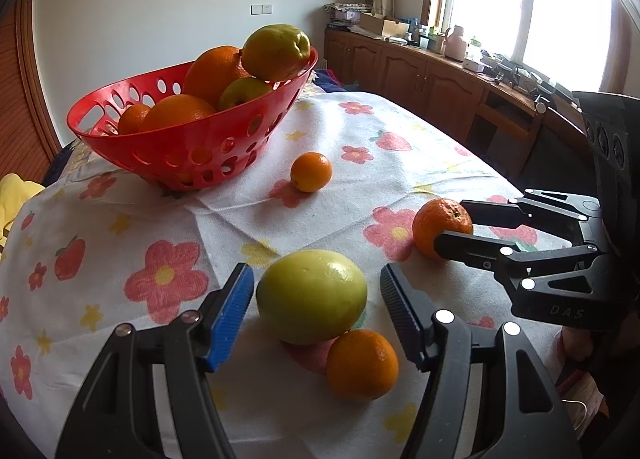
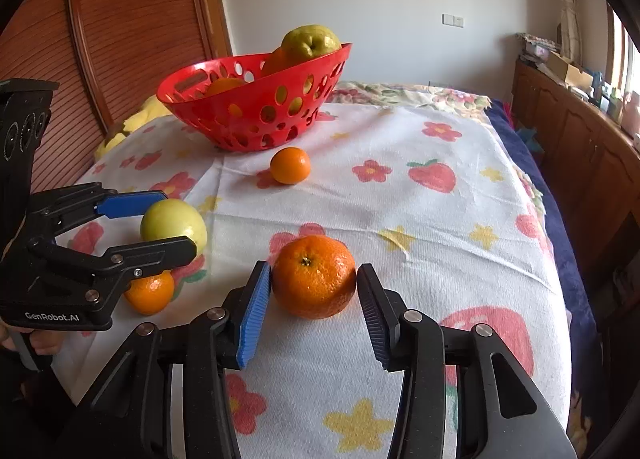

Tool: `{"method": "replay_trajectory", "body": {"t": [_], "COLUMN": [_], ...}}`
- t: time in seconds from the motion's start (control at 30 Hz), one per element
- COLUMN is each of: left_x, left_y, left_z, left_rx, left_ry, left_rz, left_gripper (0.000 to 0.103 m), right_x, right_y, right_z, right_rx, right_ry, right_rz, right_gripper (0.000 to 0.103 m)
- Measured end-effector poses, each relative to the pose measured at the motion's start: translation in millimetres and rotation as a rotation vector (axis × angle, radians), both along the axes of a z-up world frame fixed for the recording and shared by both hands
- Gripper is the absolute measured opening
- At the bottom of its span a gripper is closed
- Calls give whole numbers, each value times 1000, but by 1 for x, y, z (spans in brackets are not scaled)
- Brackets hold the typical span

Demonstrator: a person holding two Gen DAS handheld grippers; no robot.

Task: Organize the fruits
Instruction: 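Close the right tool on the mandarin while the left tool grasps the green pomelo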

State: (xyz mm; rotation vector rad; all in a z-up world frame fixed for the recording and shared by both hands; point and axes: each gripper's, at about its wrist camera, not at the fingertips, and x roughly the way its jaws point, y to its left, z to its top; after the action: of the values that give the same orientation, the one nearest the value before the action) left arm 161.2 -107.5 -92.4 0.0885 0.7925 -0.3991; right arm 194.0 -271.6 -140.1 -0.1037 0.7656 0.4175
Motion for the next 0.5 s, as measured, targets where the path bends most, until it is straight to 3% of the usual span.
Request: {"method": "replay_trajectory", "body": {"t": [0.3, 0.5], "left_x": [0, -1], "left_y": [1, 1], "left_z": [-5, -4], "left_rx": [8, 10], "left_ry": [17, 11], "left_rz": [1, -9], "left_gripper": [65, 56], "right_x": [0, 1], "right_y": [0, 0], "right_z": [0, -1], "right_rx": [0, 4], "right_ry": [0, 6], "right_rz": [-1, -1], "right_gripper": [45, 46]}}
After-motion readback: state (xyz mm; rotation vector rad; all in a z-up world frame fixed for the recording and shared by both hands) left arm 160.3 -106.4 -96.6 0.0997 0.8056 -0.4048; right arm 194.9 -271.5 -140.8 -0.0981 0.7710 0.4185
